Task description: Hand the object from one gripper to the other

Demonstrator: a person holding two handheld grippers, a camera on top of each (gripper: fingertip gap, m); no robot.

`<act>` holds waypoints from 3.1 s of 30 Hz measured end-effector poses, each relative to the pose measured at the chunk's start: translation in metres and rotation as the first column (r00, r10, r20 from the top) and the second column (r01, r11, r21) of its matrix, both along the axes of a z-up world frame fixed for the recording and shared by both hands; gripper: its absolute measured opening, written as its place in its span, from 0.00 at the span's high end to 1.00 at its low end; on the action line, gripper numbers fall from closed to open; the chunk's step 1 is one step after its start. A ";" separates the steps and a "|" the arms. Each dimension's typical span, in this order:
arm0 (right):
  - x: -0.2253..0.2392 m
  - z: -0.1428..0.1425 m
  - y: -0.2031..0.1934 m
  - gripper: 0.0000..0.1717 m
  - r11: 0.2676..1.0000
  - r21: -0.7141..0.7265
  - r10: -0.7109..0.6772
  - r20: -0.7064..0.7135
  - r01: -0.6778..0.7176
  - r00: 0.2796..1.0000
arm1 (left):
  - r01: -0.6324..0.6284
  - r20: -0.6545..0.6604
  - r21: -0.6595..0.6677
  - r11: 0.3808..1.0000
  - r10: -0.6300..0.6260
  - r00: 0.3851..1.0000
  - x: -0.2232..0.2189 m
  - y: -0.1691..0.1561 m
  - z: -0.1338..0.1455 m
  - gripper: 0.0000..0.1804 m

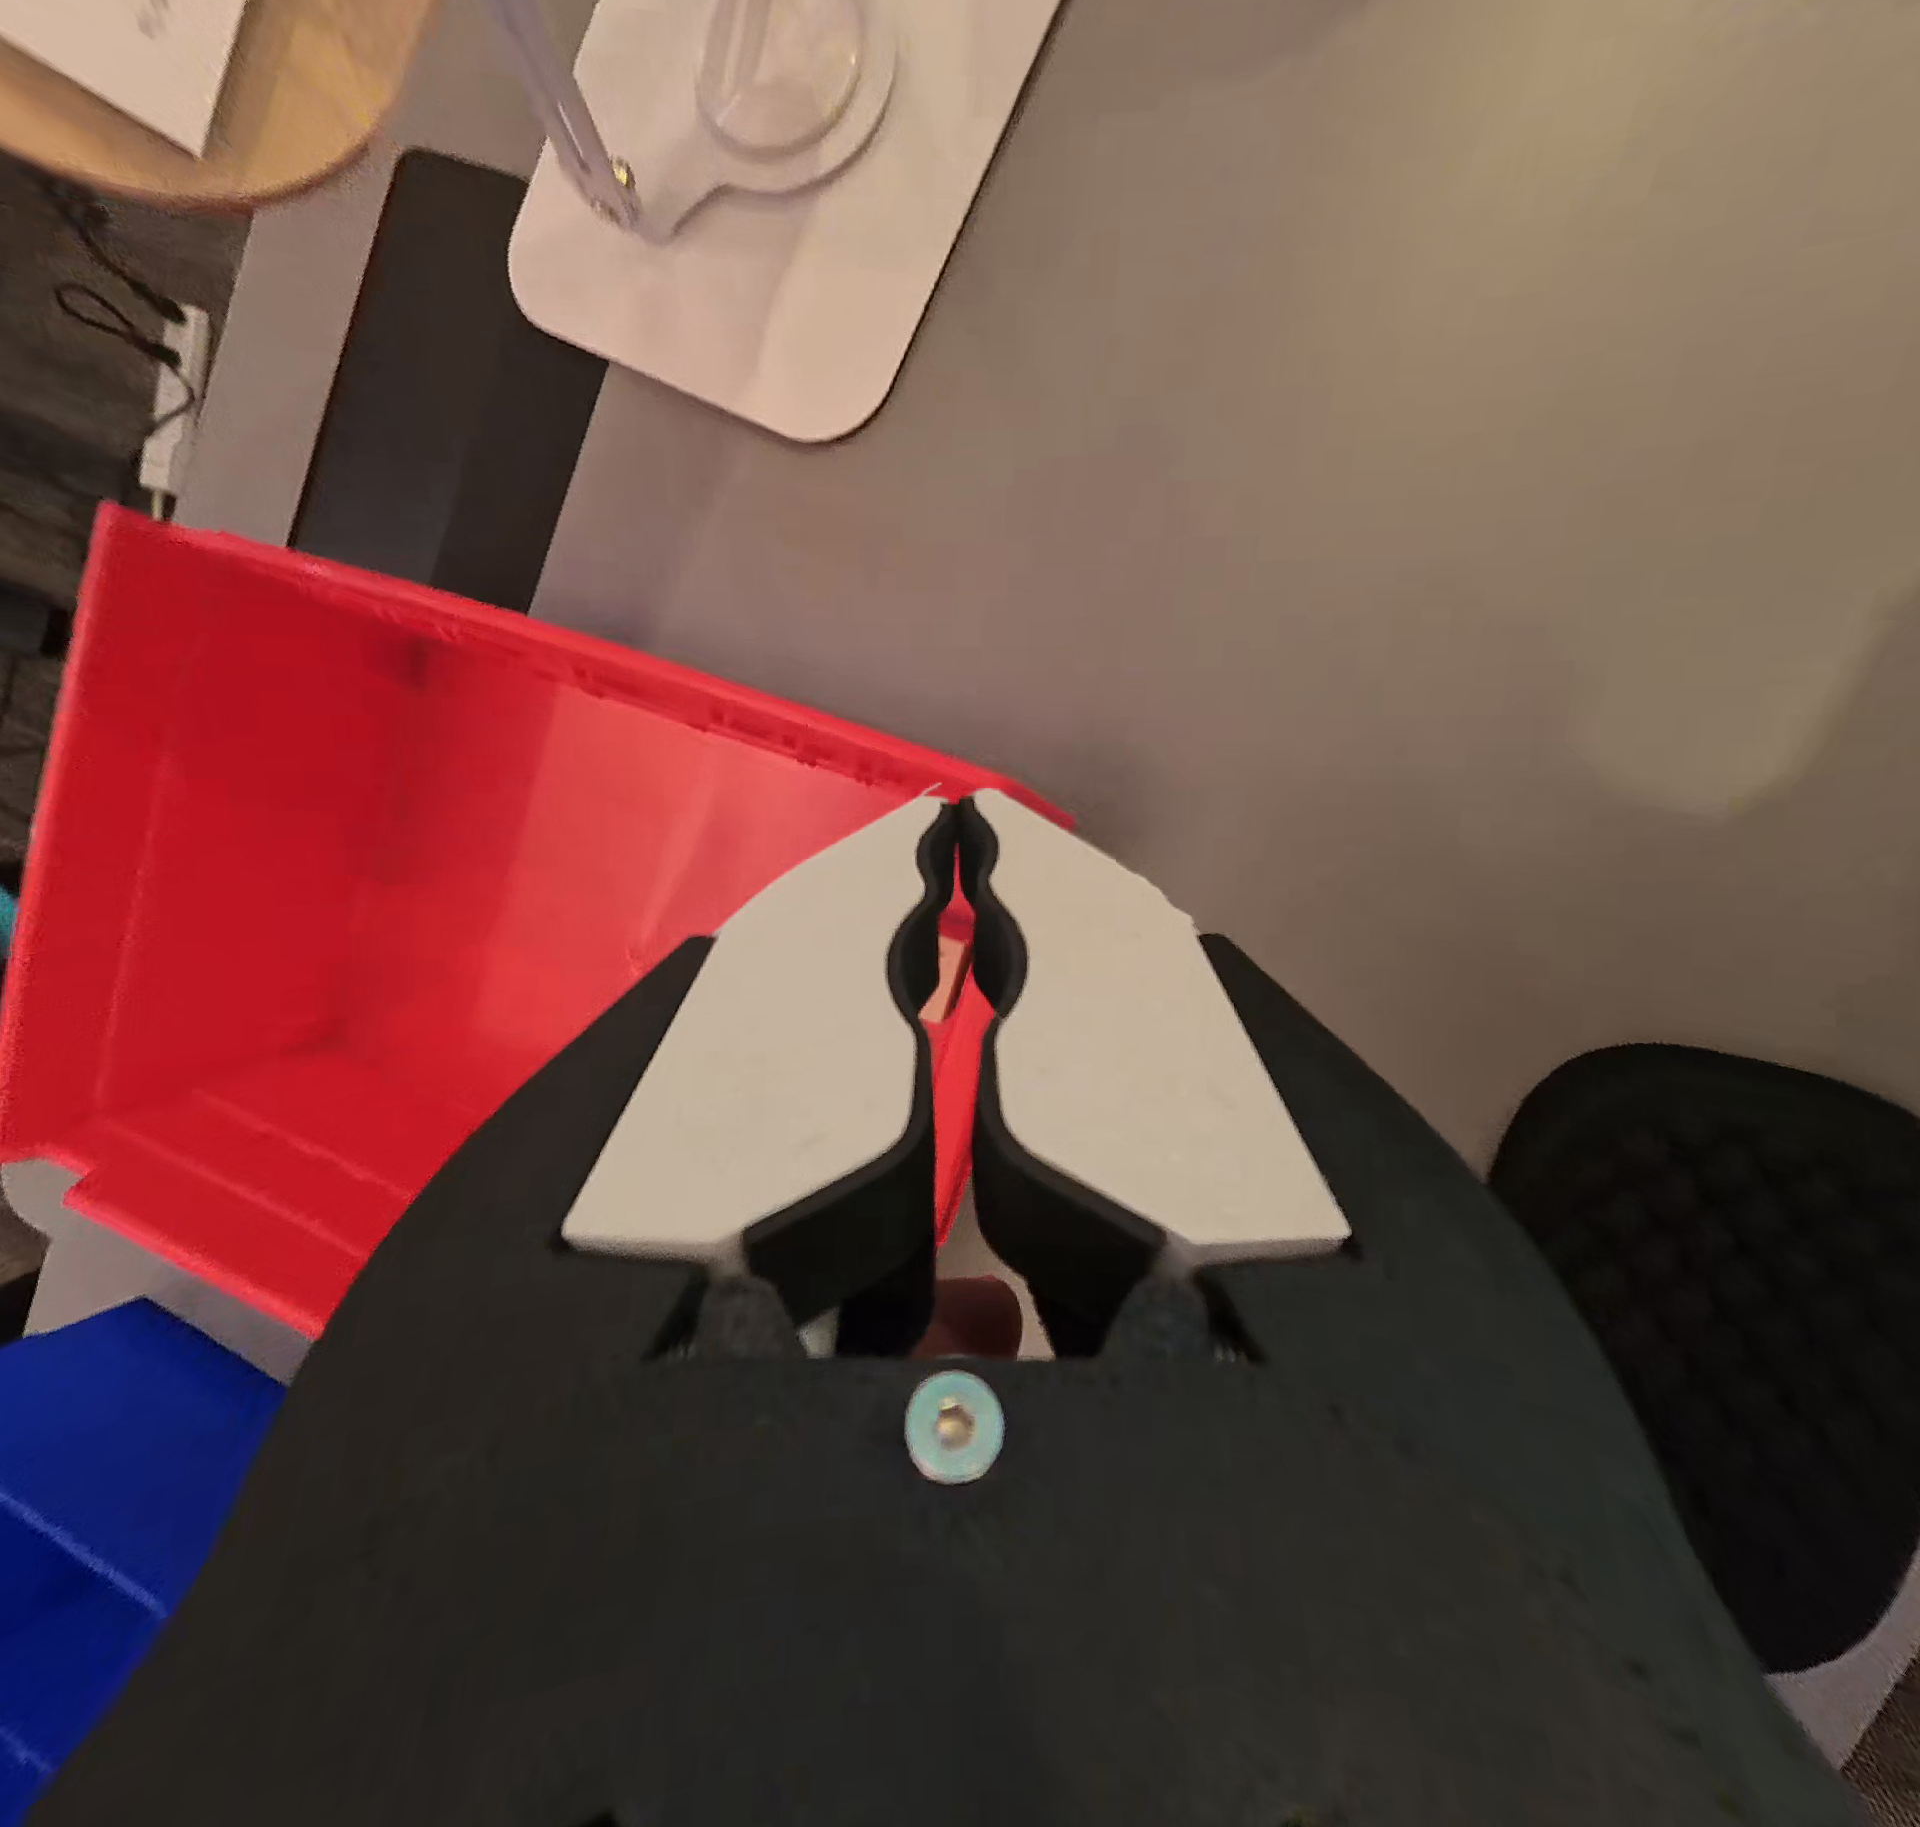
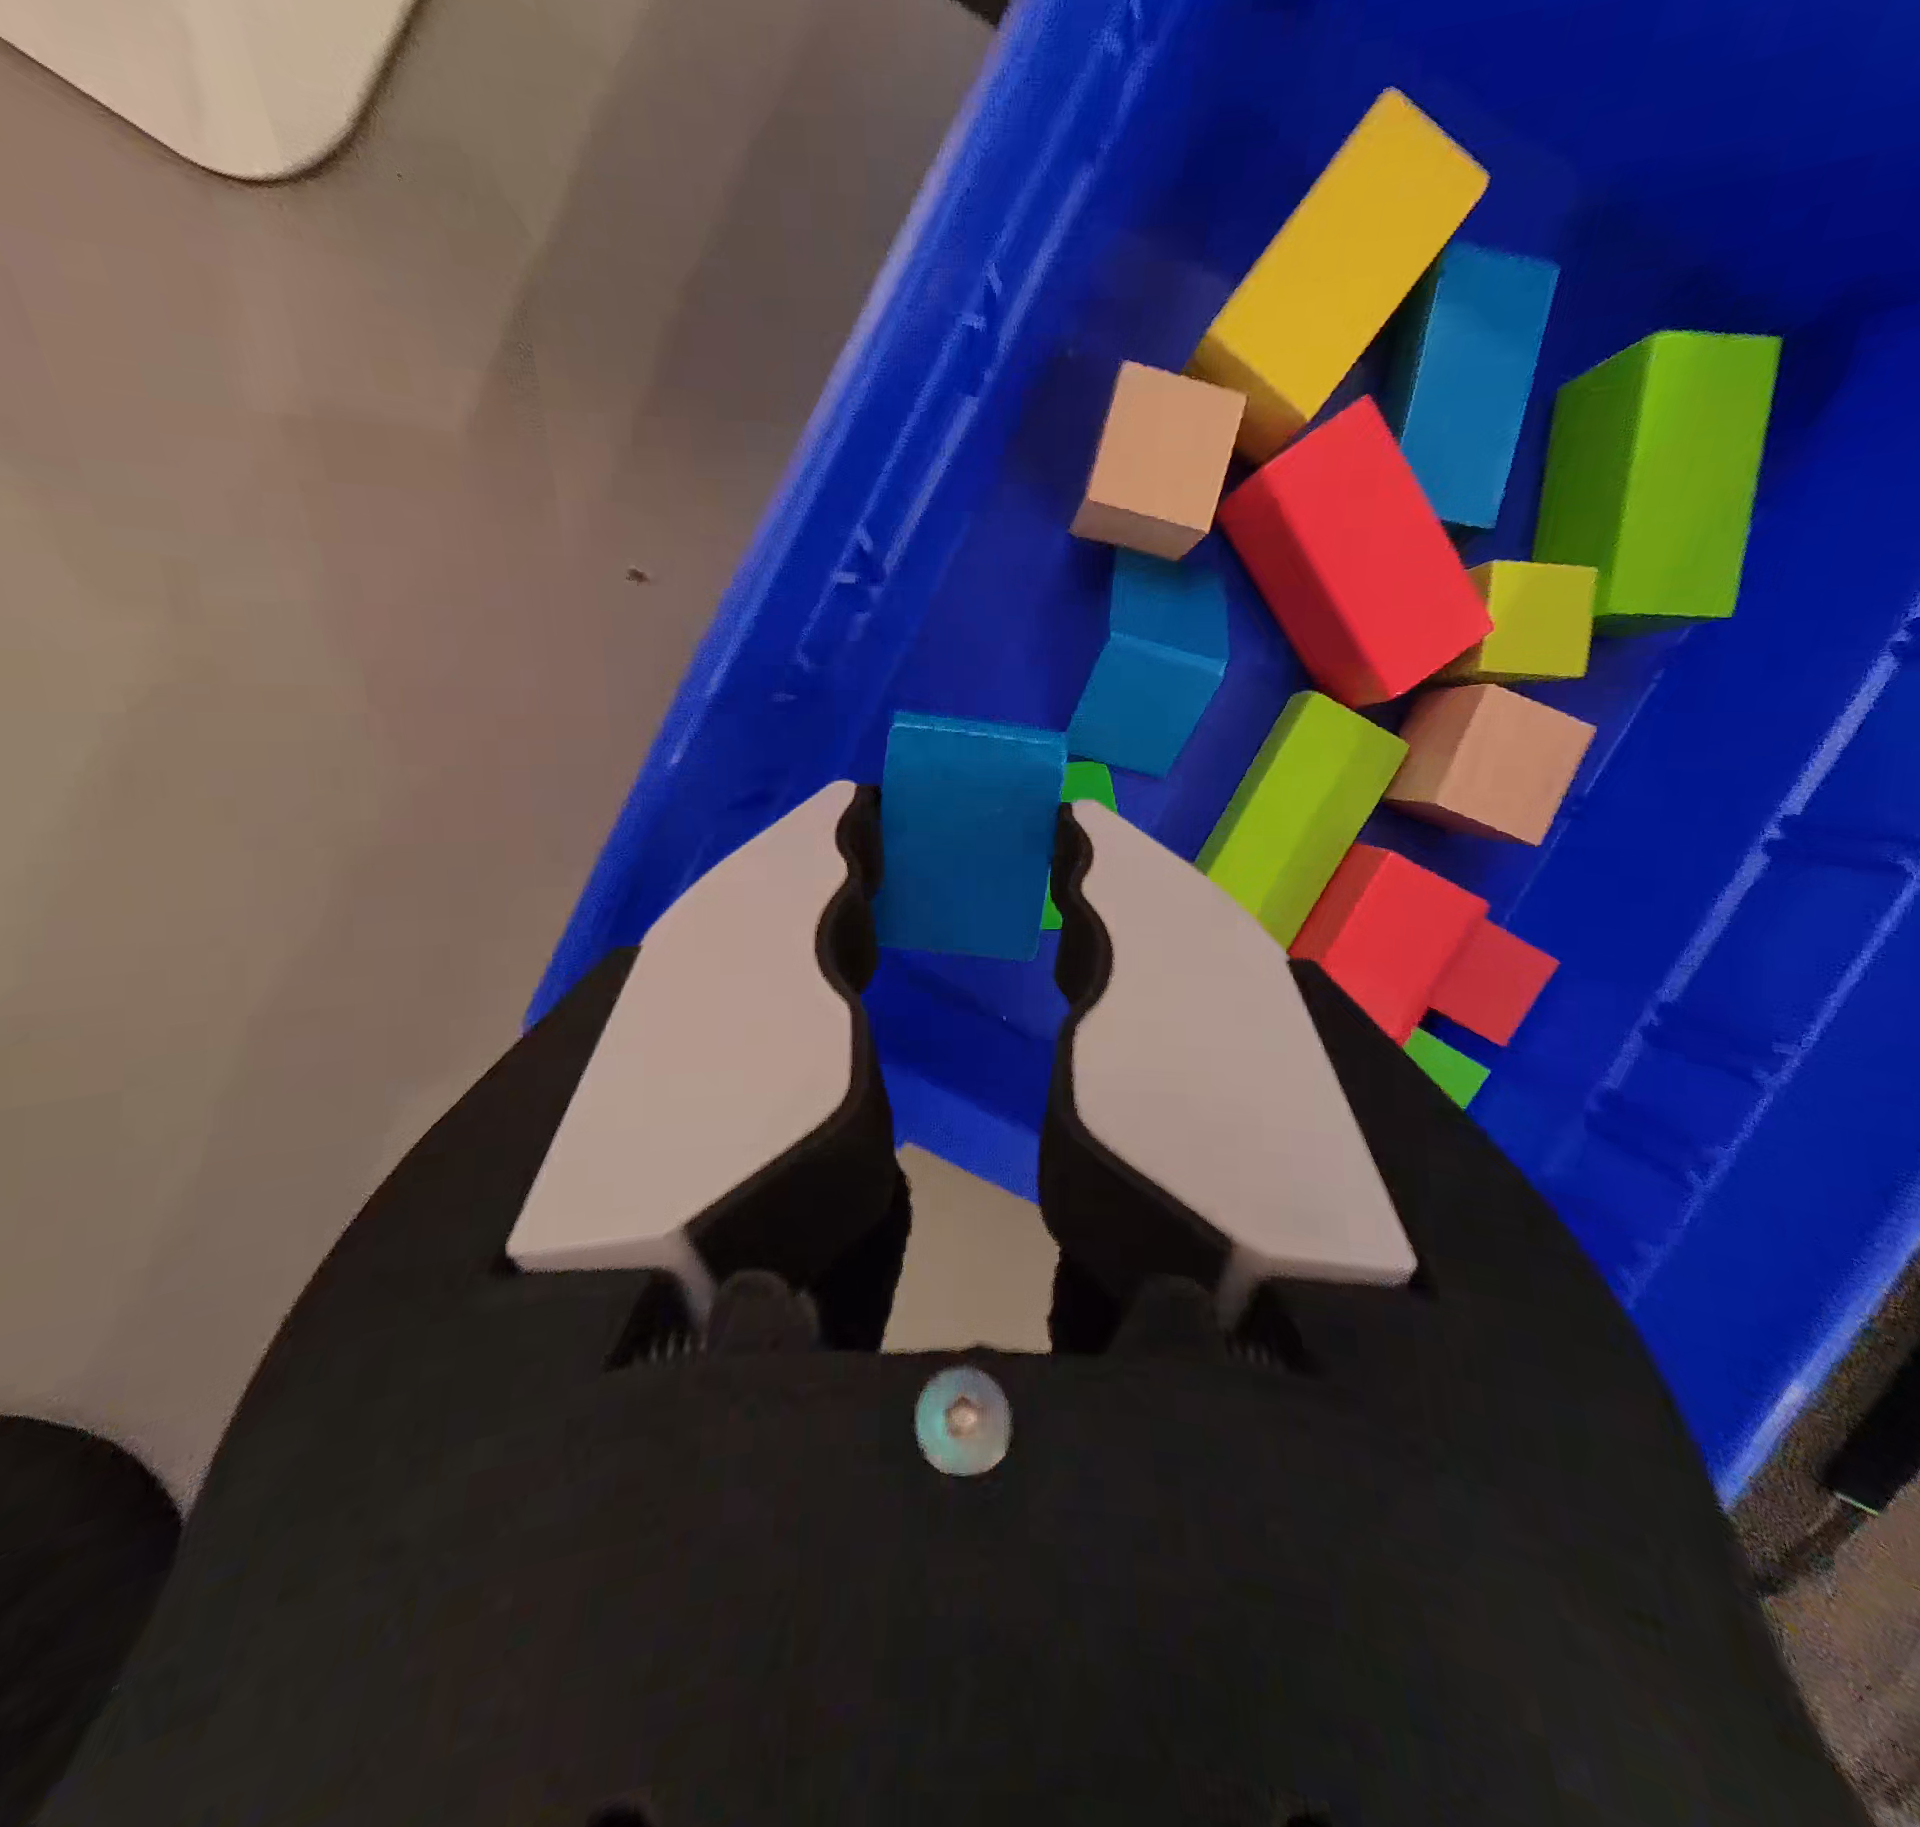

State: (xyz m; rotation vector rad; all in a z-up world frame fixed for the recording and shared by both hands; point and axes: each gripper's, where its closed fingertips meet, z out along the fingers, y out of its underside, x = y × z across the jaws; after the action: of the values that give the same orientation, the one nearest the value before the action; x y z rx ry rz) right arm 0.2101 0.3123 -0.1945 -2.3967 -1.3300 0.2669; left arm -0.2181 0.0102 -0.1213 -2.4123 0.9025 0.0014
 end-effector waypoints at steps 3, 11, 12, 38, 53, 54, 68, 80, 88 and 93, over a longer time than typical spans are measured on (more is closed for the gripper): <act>0.002 -0.021 0.008 0.82 1.000 -0.012 -0.012 0.064 0.013 0.998 | -0.020 -0.018 -0.011 1.000 0.020 1.000 -0.009 -0.002 -0.008 1.00; -0.010 -0.053 0.017 0.82 0.996 -0.071 -0.042 0.077 0.048 0.996 | -0.082 -0.007 -0.020 0.996 0.082 0.997 -0.027 -0.001 -0.021 1.00; -0.009 -0.057 0.017 0.82 0.996 -0.077 -0.042 0.091 0.049 0.995 | -0.092 -0.009 -0.022 0.996 0.092 0.996 -0.031 -0.002 -0.023 1.00; 0.003 -0.015 0.011 0.73 0.995 0.077 -0.070 0.065 0.065 0.995 | -0.080 -0.140 -0.109 0.991 0.065 0.988 -0.132 -0.033 -0.063 0.73; 0.000 0.006 -0.014 0.77 0.991 0.126 -0.048 0.039 0.042 0.998 | 0.248 0.009 -0.336 0.909 -0.260 0.966 -0.070 -0.005 -0.118 0.72; -0.001 0.007 -0.013 0.77 0.991 0.129 -0.046 0.041 0.041 0.998 | 0.257 0.039 -0.351 0.900 -0.260 0.965 -0.068 -0.005 -0.119 0.72; -0.006 0.009 -0.009 0.79 0.989 0.146 -0.026 0.024 0.022 0.999 | 0.269 -0.034 -0.308 0.913 -0.293 0.956 -0.076 0.001 -0.112 0.74; -0.006 0.010 -0.009 0.79 0.988 0.152 -0.018 0.031 0.013 0.999 | 0.435 -0.119 -0.340 0.834 -0.497 0.859 -0.066 -0.005 -0.107 0.73; -0.006 0.007 -0.008 0.79 0.988 0.154 -0.026 0.037 0.020 0.999 | 0.648 -0.391 -0.382 0.660 -0.750 0.534 -0.069 -0.008 -0.106 0.71; -0.003 0.001 -0.007 0.80 0.988 0.149 -0.049 0.059 0.040 0.997 | 0.782 -0.422 -0.393 0.484 -0.850 0.315 -0.061 -0.007 -0.107 0.70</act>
State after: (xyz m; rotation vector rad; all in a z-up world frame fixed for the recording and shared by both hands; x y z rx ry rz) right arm 0.2071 0.3049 -0.1939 -2.3234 -1.2744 0.0786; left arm -0.2793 0.0035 -0.2283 -1.7212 2.4273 0.3215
